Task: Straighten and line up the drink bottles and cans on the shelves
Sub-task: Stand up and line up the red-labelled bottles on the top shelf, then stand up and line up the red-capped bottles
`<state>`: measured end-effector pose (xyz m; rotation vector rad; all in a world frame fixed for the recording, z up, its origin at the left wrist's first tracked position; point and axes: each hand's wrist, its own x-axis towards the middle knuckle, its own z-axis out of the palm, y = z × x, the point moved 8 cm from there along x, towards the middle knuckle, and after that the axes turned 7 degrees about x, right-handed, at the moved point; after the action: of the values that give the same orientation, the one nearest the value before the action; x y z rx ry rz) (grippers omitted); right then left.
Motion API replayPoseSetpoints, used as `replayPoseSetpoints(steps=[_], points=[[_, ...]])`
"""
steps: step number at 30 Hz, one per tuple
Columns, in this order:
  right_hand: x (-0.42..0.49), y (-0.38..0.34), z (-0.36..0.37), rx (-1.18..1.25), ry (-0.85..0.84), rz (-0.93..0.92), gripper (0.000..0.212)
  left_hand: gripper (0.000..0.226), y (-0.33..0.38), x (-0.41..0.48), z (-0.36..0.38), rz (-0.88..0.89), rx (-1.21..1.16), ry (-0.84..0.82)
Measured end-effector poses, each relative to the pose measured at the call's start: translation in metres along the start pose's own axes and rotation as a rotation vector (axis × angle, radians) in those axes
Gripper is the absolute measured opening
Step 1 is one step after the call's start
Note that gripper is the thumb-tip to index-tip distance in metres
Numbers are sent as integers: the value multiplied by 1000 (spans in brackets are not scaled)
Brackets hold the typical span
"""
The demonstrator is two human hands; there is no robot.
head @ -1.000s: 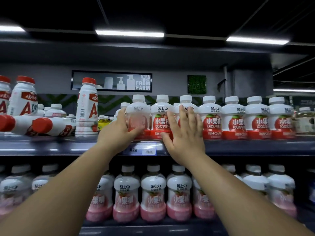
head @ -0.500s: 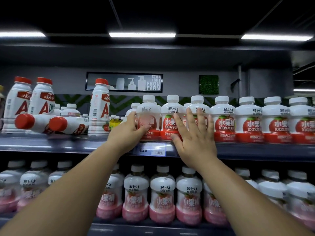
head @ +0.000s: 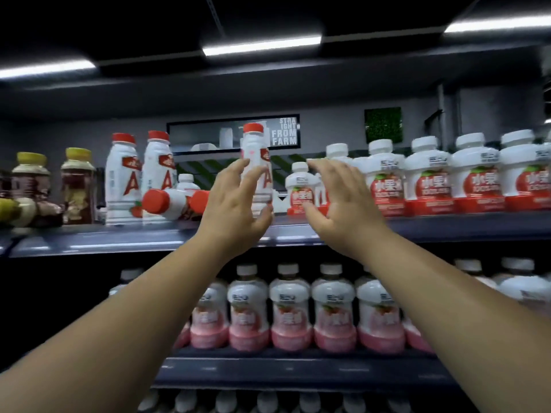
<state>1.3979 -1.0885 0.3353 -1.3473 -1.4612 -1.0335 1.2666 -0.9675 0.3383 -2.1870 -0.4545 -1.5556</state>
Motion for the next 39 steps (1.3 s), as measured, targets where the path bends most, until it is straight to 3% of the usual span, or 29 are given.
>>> replayPoseSetpoints(steps=[5,10,13,18,21,26,29,34,36,39], points=[[33,-30,74,161,-120,191,78,58,-36,-19,-34,180,120,153],[42,-22,113,213,-155,440,106,63,-61,-26,-28,178,136,-10],[39,-13,119,177,-178,520,109,59,-59,-25,-16,193,128,-82],[44,-6,103,166,-205,497,111,59,-60,-10,-11,87,67,-147],[48,3,88,70,-227,472,113,59,-59,15,-26,-17,-47,-59],[36,19,90,113,-224,511,106,45,-57,73,-54,-177,-343,160],[32,23,97,40,-263,503,107,41,-66,86,-40,-286,-558,199],[34,26,99,14,-263,489,109,79,-74,53,37,-543,-914,-47],[33,28,97,3,-261,497,106,78,-72,36,60,-548,-890,-141],[32,30,96,1,-273,505,101,65,-75,38,62,-553,-856,-145]])
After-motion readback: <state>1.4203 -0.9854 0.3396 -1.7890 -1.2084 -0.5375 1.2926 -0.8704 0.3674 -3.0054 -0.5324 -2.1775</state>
